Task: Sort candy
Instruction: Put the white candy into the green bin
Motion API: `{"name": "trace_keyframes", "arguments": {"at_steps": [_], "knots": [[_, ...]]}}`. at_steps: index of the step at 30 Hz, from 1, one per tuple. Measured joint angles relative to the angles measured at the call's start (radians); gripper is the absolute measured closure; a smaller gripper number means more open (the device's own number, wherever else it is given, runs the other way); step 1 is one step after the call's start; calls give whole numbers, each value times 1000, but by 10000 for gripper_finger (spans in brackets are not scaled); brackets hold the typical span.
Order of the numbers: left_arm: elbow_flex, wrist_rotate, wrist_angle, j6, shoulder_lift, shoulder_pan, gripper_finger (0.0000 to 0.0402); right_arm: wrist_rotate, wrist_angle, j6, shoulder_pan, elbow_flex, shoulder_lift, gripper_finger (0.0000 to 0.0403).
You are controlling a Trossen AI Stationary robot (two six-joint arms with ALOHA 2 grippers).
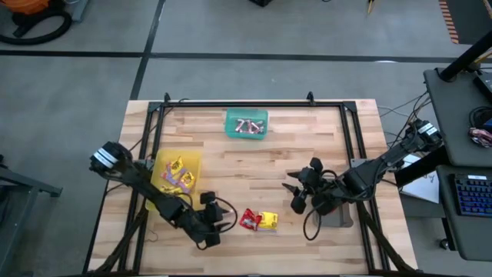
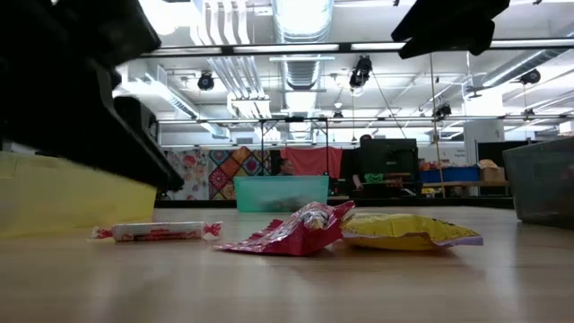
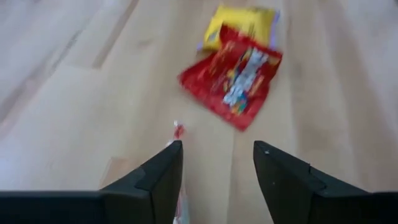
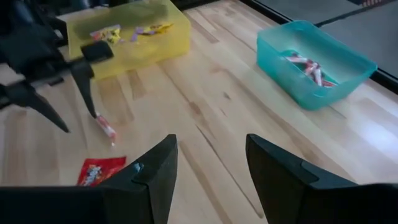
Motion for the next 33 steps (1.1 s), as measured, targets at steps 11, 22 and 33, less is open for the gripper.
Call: {"name": "trace_keyframes", "arguments": {"at_steps": [11,22,33], "knots": [[1,19,-51,-76,88,22,269,-1,46,0,0,0,0,220],[2,21,-54,-75,96,23,362,-2,100,-47,0,0,60,220],[-2,-16,60,176,-4,24,394,-22,327,-309,0,-1,163,220]]}}
